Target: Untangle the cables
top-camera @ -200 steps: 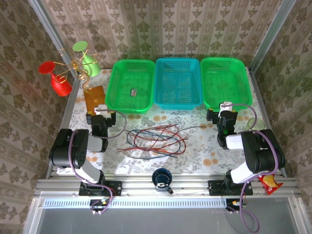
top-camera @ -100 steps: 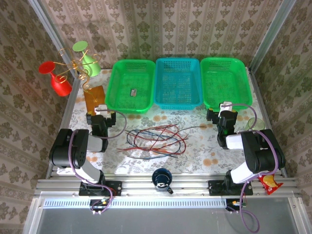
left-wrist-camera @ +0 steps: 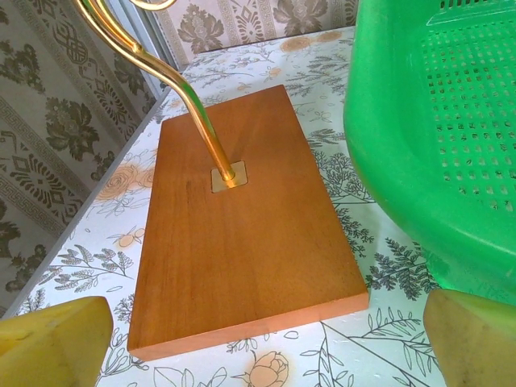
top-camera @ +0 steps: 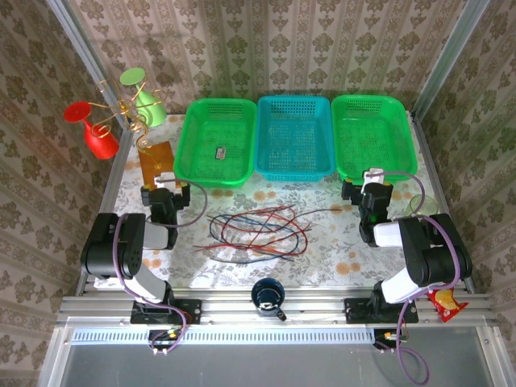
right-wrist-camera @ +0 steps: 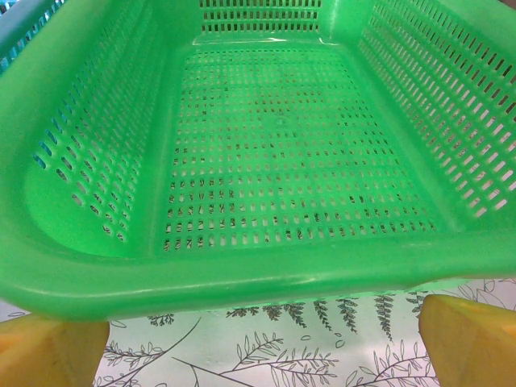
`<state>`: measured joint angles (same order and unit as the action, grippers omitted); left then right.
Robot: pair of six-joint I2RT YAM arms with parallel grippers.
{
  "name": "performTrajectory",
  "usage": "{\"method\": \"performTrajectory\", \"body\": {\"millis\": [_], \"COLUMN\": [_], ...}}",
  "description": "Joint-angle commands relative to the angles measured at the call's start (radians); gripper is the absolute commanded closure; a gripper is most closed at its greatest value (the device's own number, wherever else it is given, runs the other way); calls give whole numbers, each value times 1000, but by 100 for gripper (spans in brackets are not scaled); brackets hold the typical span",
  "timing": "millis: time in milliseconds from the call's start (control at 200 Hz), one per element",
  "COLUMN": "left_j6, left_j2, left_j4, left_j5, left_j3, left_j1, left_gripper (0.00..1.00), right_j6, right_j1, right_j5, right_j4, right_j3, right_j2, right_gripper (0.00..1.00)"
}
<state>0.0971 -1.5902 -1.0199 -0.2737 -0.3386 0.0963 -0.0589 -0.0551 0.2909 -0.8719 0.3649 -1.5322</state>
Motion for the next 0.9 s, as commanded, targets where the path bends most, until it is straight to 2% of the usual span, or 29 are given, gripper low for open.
{"method": "performTrajectory", "body": {"millis": [0, 145, 195, 300, 385, 535, 585, 700, 835, 885, 895], "left_j6": [-14, -2, 13, 44, 45, -3, -50, -192, -387, -451, -467], "left_j2": [25, 94, 141, 272, 381, 563, 609, 681, 717, 729, 732], "left_j4": [-10, -68, -40, 106, 189, 568, 695, 1021, 1354, 1451, 1476], "left_j5": [-7, -36, -56, -89, -118, -154, -187, -190, -160, -138, -134], "left_j3": [-6, 53, 59, 29, 2, -133, -181, -274, -359, -374, -377], "left_j1": [5, 23, 38, 77, 111, 184, 212, 272, 345, 353, 378], "left_gripper": [0, 0, 0, 0, 0, 0, 0, 0, 0, 0, 0], "right_j6": [-10, 8, 25, 48, -2, -112, -157, -194, -199, -189, -188], "right_j1": [-2, -5, -35, -63, -68, -78, -84, -124, -258, -336, -351], "right_j5": [-2, -28, 31, 49, 83, 109, 111, 78, 8, -24, -30], "right_j4": [-36, -60, -57, 123, 289, 602, 705, 870, 1000, 1032, 1038], "right_j3": [13, -24, -30, 6, 56, 149, 175, 212, 254, 267, 270], "right_j2": [4, 61, 96, 243, 348, 506, 557, 654, 712, 710, 709], "right_gripper": [0, 0, 0, 0, 0, 0, 0, 0, 0, 0, 0]}}
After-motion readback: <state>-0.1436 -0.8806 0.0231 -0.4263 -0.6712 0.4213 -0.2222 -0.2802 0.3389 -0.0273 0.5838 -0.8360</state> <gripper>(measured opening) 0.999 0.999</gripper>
